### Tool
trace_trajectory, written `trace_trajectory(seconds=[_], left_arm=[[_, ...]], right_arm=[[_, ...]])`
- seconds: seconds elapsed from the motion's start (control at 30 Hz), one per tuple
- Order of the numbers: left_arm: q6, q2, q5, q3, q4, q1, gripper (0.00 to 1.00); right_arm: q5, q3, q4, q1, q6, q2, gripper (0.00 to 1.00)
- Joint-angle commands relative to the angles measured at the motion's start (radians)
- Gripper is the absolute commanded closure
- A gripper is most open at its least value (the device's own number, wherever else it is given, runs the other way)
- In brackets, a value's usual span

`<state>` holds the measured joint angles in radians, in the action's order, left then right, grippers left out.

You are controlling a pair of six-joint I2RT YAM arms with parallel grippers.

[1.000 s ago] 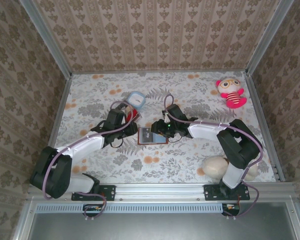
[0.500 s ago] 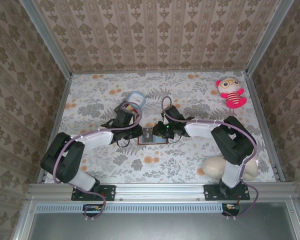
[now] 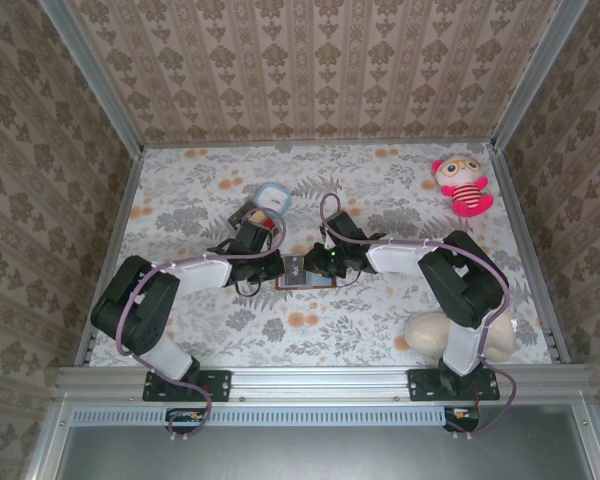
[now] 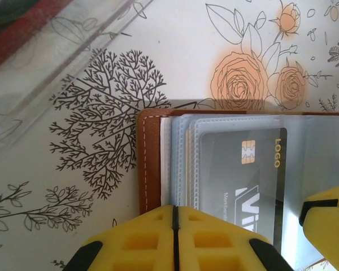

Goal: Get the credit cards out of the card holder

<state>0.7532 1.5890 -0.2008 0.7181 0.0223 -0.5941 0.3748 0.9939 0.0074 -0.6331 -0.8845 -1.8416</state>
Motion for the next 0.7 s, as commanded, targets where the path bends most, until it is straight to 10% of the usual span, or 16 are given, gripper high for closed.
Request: trace_trajectory(seconds=[0.0, 0.67], left_arm=[[0.023, 0.023, 0.015, 0.018, 0.05, -0.001, 0.92], [0.006, 0.055, 0.006, 0.017, 0.091, 0.002, 0.94]], right_arm=[[0.022, 0.02, -0.026, -0.005, 0.024, -0.029, 0.8], [0.106, 0.014, 0.065, -0.005, 0.011, -0.069, 0.84]])
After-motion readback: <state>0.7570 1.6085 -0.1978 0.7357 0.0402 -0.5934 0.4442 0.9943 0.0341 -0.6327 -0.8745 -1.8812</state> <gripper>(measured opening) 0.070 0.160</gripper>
